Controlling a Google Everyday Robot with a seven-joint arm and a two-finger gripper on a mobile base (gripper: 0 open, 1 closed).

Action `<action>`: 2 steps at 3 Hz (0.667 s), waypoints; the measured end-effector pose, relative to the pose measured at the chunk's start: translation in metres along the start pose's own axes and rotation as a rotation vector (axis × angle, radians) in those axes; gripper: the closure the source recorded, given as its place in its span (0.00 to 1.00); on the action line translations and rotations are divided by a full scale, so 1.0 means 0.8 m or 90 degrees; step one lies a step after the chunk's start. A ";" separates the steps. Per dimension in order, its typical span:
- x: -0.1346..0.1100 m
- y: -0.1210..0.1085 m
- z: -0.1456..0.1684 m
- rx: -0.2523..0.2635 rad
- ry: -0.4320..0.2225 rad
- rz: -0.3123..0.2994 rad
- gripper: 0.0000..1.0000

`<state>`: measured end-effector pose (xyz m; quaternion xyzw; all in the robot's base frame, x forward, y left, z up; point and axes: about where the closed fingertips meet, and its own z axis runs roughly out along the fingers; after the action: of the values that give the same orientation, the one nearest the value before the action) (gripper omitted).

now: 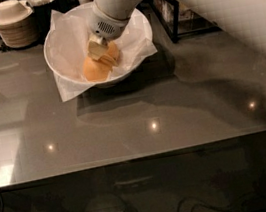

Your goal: Pick orange from white bowl

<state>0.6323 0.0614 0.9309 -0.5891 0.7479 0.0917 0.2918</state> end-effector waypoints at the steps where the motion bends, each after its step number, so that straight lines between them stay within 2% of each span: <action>1: 0.000 0.000 0.000 0.000 0.000 0.000 0.00; 2: 0.000 0.000 0.000 0.000 0.000 0.000 0.00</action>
Offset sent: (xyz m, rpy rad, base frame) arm 0.0000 0.0000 0.0000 0.0000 0.0000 0.0000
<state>0.6323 0.0615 0.9309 -0.5891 0.7479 0.0917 0.2918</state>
